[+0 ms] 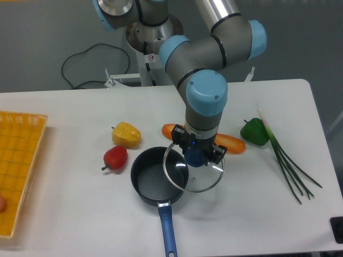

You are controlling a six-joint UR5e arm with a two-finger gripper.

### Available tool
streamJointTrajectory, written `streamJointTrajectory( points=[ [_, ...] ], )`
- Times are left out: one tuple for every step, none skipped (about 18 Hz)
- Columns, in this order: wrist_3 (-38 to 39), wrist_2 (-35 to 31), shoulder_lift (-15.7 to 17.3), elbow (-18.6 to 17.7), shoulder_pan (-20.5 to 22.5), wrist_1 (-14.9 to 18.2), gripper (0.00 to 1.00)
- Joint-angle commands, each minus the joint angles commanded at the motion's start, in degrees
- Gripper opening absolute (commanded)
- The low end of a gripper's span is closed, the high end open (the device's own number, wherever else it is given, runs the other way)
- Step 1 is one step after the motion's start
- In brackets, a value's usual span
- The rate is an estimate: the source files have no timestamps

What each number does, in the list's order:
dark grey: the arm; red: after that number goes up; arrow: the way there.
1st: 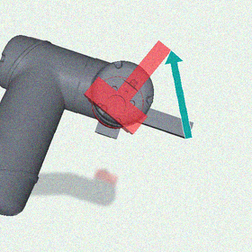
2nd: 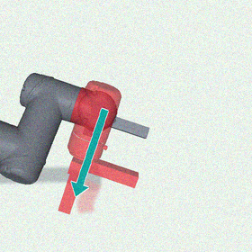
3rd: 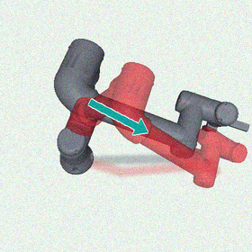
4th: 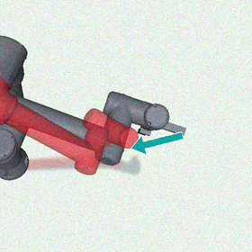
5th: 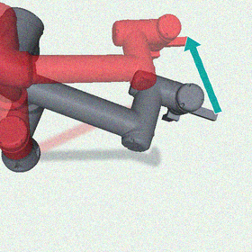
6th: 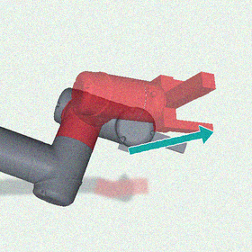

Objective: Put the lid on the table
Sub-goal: 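Carry the glass lid by its blue knob away from the saucepan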

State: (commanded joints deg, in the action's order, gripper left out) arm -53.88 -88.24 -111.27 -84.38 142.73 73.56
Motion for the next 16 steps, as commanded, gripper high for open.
streamJointTrajectory(
  points=[
    [0.0, 0.0, 0.0, -0.1, 0.2, 0.0, 0.37],
    [0.0, 0.0, 0.0, -0.2, 0.2, -0.1, 0.37],
    [0.0, 0.0, 0.0, -0.1, 0.4, -0.1, 0.37],
    [-0.5, 0.0, 0.0, -0.1, 0.4, -0.2, 0.37],
    [-1.2, 0.0, 0.0, -0.1, 0.5, -0.2, 0.37],
    [-1.6, 0.0, 0.0, -0.1, 0.7, -0.2, 0.37],
    [-1.7, 0.0, -0.1, -0.1, 0.8, -0.3, 0.37],
    [-2.3, 0.0, -0.2, -0.1, 0.9, -0.4, 0.37],
    [-3.1, 0.0, -0.2, -0.1, 1.4, -0.4, 0.37],
    [-3.8, 0.0, -0.3, -0.1, 1.7, -0.4, 0.37],
    [-4.2, 0.0, -0.4, -0.1, 1.8, -0.5, 0.37],
    [-4.8, -0.1, -0.4, -0.1, 2.5, -0.6, 0.37],
    [-6.0, -0.1, -0.5, -0.1, 2.9, -0.6, 0.37],
    [-6.7, -0.1, -0.5, -0.1, 3.2, -0.6, 0.37],
    [-7.2, -0.1, -0.6, -0.1, 3.5, -0.6, 0.37],
    [-7.6, -0.2, -1.0, 0.1, 3.8, -0.7, 0.37]
  ],
)
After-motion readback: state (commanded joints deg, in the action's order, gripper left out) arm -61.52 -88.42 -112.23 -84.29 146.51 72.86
